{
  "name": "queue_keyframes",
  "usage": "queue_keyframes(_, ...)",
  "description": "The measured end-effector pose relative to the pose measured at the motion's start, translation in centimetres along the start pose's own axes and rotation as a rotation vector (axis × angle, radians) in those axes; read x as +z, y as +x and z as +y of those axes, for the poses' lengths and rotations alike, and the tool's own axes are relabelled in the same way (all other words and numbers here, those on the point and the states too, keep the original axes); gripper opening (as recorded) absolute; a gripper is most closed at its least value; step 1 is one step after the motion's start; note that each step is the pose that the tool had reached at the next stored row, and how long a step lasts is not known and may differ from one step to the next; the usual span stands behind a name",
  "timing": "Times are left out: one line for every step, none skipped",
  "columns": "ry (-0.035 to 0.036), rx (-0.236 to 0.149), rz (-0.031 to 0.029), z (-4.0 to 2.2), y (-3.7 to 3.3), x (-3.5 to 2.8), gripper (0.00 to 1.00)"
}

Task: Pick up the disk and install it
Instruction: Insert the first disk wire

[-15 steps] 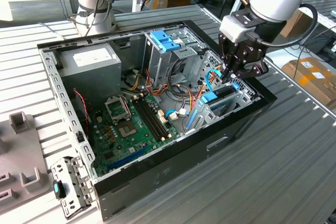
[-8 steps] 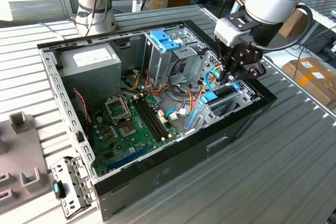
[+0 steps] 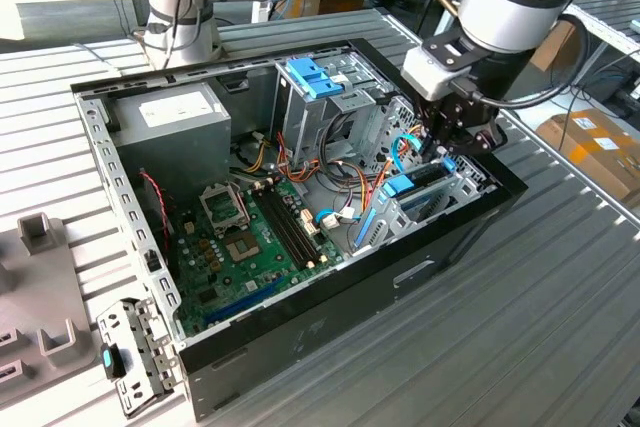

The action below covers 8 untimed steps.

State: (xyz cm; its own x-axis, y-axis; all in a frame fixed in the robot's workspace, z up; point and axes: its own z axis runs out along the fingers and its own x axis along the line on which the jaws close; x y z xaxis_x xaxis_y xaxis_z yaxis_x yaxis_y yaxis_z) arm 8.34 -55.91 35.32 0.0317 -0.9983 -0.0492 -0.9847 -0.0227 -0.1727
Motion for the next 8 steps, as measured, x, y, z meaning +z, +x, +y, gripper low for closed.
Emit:
queue_keyframes(0.0035, -0.002, -0.0005, 0.16, 0.1, -0.03, 0.16)
queue_keyframes(0.0066, -0.001, -0.0064, 0.27, 0.21, -0.05, 0.16)
queue_keyframes(0.0086, 0.001, -0.0195, 0.3, 0.29, -0.06, 0.16)
queue_keyframes(0.0106, 0.005, -0.0418, 0.32, 0.41, -0.07, 0.16)
queue_keyframes(0.0111, 0.007, -0.055, 0.33, 0.49, -0.08, 0.16)
queue_keyframes(0.0116, 0.01, -0.0695, 0.34, 0.62, -0.08, 0.16)
queue_keyframes(0.0122, 0.013, -0.084, 0.36, 1.03, -0.11, 0.16)
queue_keyframes(0.0125, 0.014, -0.0893, 0.38, 1.37, -0.14, 0.16)
